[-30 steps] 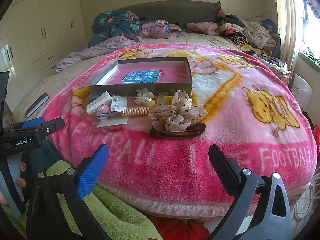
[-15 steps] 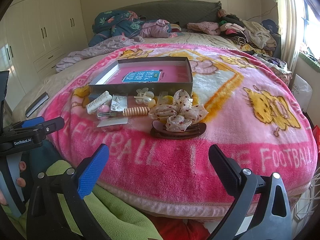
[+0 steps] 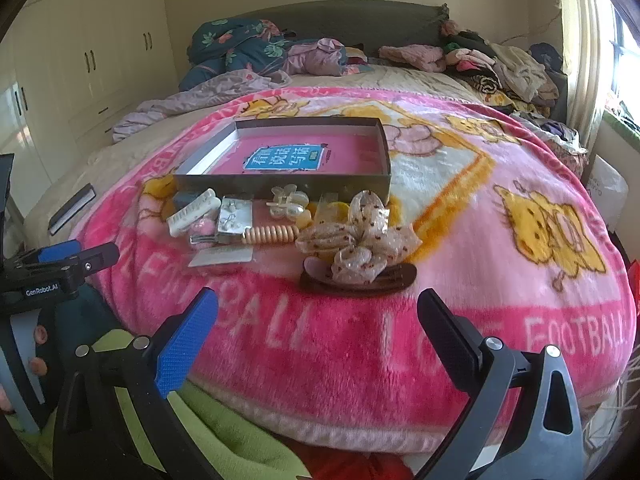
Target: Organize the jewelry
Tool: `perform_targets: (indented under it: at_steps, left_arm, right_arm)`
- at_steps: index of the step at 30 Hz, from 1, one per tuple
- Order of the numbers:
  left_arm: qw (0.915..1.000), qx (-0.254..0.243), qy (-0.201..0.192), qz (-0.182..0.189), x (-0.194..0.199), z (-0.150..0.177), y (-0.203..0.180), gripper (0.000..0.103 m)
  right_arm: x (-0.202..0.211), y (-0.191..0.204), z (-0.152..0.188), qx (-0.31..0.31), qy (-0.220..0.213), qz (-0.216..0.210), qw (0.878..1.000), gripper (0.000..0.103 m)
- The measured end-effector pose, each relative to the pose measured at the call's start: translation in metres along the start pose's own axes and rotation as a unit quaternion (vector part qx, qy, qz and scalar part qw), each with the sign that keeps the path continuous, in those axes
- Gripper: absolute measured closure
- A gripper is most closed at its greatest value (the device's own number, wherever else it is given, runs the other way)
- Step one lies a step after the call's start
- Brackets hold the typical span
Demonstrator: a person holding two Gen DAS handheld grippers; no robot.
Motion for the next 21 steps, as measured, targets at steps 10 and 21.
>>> perform_targets:
  at_steps: [10,21]
  left_arm:
    - [0.9998,0.009,0.016,-0.005,-0.018,-0.019,0.018,0.011]
    - [0.9987,-0.034,0.037,0.011,-0.045,-0.042,0.0,0.011]
  right_arm:
    - [-0.016,-0.009,-0.025,0.006,0.004,0.004,1.0,0.006]
    - [-0.041,-0.042,-0.04,-0.017,0.021,0.016,0.999,0.006]
Point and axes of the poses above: each gripper's, at about its wrist camera, not at the fingertips, and x roughly against the way its jaws point, y to its left, z to its underside, the point moved 7 cm from there along -x, roughly the way its jaws point, and after that the axes turned 15 degrees about y, right-handed, at the moved point
